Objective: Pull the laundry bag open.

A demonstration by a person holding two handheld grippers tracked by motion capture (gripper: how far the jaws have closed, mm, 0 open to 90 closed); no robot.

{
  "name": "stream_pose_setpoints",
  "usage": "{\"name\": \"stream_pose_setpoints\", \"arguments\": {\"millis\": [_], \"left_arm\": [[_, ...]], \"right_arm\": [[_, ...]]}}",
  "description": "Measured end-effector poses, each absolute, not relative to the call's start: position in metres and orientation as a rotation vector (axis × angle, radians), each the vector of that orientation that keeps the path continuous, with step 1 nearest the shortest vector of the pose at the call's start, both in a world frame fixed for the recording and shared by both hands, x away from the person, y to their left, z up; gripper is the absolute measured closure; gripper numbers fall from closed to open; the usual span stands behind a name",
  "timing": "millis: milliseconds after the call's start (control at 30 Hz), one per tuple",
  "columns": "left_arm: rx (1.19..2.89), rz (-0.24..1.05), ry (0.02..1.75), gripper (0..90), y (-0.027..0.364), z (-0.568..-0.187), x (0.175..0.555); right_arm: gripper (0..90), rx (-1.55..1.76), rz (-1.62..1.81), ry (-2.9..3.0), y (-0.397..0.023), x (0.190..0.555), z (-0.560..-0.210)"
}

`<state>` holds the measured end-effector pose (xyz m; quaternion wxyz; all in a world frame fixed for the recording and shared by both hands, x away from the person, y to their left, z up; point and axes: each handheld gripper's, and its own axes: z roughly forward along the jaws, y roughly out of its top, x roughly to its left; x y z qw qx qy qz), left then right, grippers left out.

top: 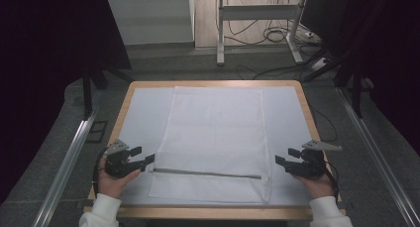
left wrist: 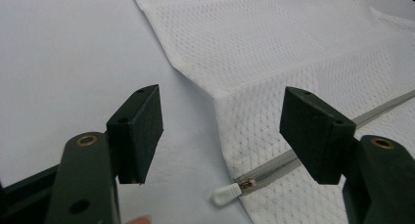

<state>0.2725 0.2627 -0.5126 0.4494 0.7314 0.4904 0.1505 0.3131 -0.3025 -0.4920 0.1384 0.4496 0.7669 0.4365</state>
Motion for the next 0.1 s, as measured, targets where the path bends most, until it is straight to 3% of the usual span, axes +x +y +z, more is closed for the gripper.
{"name": "stream_pose_setpoints", "arguments": {"millis": [100], "left_arm": [[1.816, 0.371, 1.209, 31.4, 0.2618, -0.5131, 0.2726]], "right_arm": [[26.2, 1.271, 1.25, 2.243, -0.2993, 0.3131, -0.4932]]}}
